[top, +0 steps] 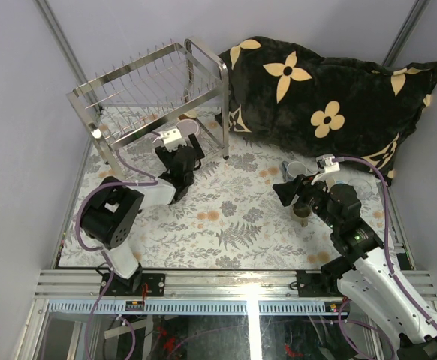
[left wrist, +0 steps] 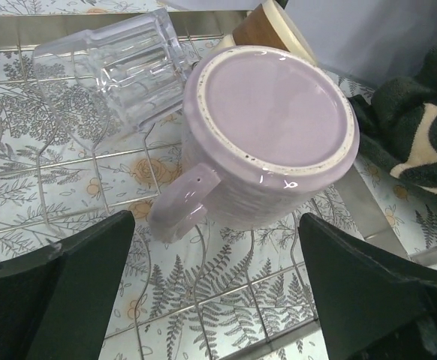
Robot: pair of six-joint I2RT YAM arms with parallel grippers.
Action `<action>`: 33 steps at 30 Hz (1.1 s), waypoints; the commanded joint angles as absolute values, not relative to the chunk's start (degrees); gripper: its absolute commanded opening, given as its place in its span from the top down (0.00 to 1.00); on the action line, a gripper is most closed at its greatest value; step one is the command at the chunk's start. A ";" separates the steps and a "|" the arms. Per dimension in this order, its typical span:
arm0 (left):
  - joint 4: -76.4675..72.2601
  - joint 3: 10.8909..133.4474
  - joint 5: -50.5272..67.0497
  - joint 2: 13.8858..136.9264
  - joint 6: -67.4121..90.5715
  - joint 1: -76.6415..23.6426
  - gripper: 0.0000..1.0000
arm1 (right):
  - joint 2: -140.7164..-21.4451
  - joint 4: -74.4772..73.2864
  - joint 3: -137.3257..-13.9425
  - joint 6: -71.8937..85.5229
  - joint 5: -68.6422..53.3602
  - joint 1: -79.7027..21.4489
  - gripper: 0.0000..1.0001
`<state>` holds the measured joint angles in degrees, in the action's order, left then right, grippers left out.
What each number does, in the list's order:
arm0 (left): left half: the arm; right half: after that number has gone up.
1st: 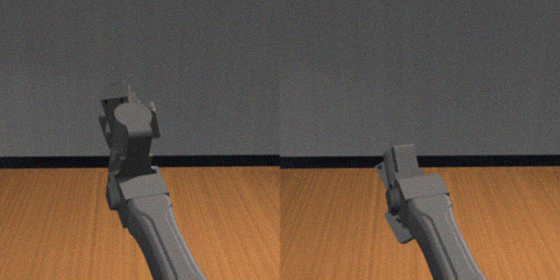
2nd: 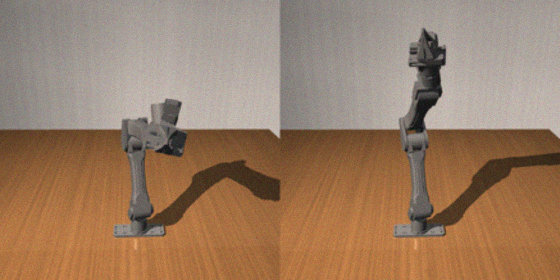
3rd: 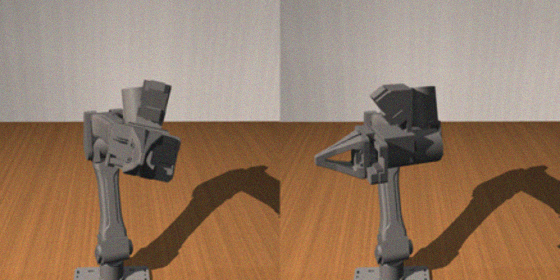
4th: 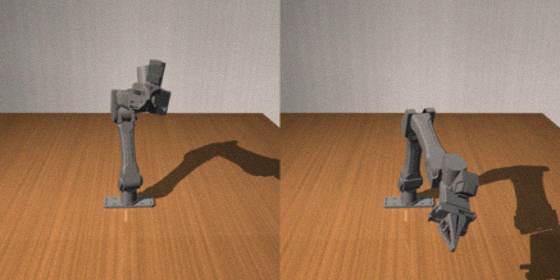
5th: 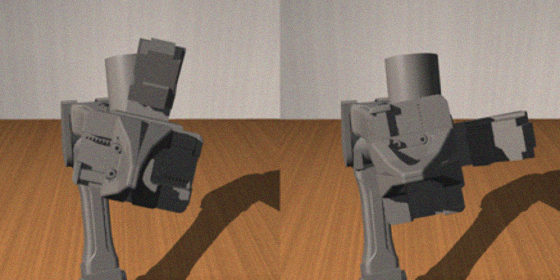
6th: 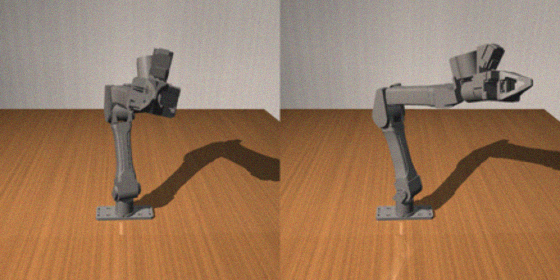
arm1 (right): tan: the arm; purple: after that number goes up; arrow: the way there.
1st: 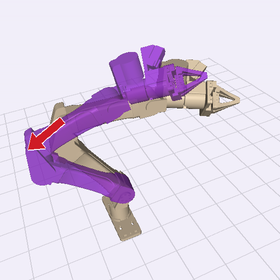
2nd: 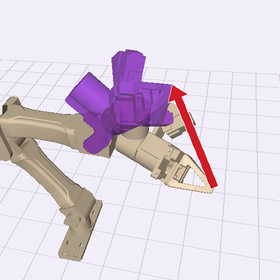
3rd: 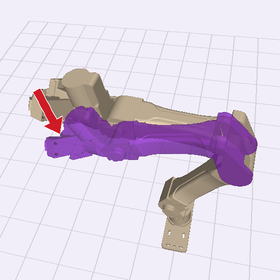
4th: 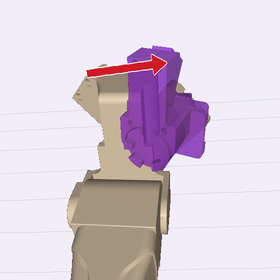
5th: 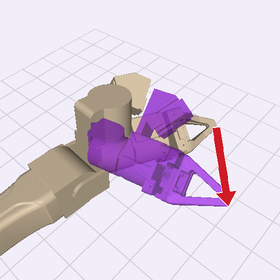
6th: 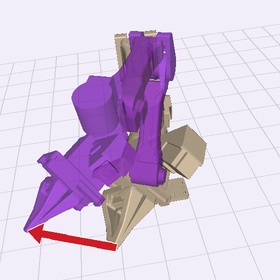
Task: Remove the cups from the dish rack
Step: Unload the cup from the dish rack.
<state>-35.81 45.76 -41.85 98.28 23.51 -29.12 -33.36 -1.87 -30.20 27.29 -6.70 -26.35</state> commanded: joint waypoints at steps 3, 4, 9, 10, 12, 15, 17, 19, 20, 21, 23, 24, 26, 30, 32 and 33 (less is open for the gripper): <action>-35.89 50.13 -43.60 102.62 23.13 -27.88 0.14 | -32.62 -0.35 -30.59 27.34 -5.89 -26.45 0.36; -35.85 50.33 -43.55 103.10 23.34 -27.64 0.15 | -32.65 -0.35 -30.61 27.30 -5.91 -26.42 0.36; -36.55 50.60 -42.88 105.41 23.33 -26.69 0.17 | -32.86 -0.26 -30.59 27.31 -5.89 -26.38 0.36; -37.09 50.39 -42.67 105.67 23.12 -26.53 0.18 | -32.98 -0.14 -30.57 27.33 -5.89 -26.43 0.36; -38.03 50.11 -41.97 106.12 22.76 -26.29 0.20 | -33.29 -0.09 -30.50 27.33 -5.98 -26.38 0.36; -38.63 50.41 -41.33 106.83 21.54 -26.03 0.25 | -33.72 -0.08 -30.50 27.42 -5.98 -26.45 0.36; -38.76 50.79 -41.19 107.17 20.83 -25.95 0.27 | -33.83 -0.01 -30.50 27.41 -5.93 -26.41 0.36; -38.42 51.37 -41.01 107.51 19.82 -25.88 0.28 | -33.86 -0.01 -30.50 27.41 -5.89 -26.41 0.36; -37.93 51.76 -41.14 107.58 19.33 -25.92 0.31 | -33.98 0.00 -30.45 27.37 -5.93 -26.38 0.36; -37.61 51.96 -41.02 107.64 18.88 -25.93 0.35 | -33.97 0.00 -30.49 27.41 -5.89 -26.37 0.36; -37.29 51.99 -41.10 107.64 18.39 -25.93 0.43 | -33.98 0.00 -30.60 27.42 -5.89 -26.37 0.36; -37.31 51.84 -41.13 107.60 18.37 -25.93 0.43 | -34.00 0.00 -30.59 27.40 -5.89 -26.42 0.36; -37.51 51.13 -41.12 107.29 18.58 -25.93 0.45 | -33.97 -0.04 -30.53 27.42 -5.89 -26.38 0.36; -37.53 49.97 -40.41 106.25 19.08 -25.88 0.49 | -33.84 -0.08 -30.50 27.50 -5.90 -26.43 0.36; -37.17 49.54 -40.37 105.63 19.14 -25.93 0.53 | -33.76 -0.07 -30.50 27.51 -6.02 -26.43 0.36; -36.81 49.44 -40.33 105.41 19.21 -25.94 0.56 | -33.64 -0.13 -30.50 27.51 -5.96 -26.38 0.36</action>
<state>-35.31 50.00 -39.22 107.18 19.53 -26.55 -34.13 -1.89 -30.13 27.46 -6.68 -26.35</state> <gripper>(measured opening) 0.482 0.638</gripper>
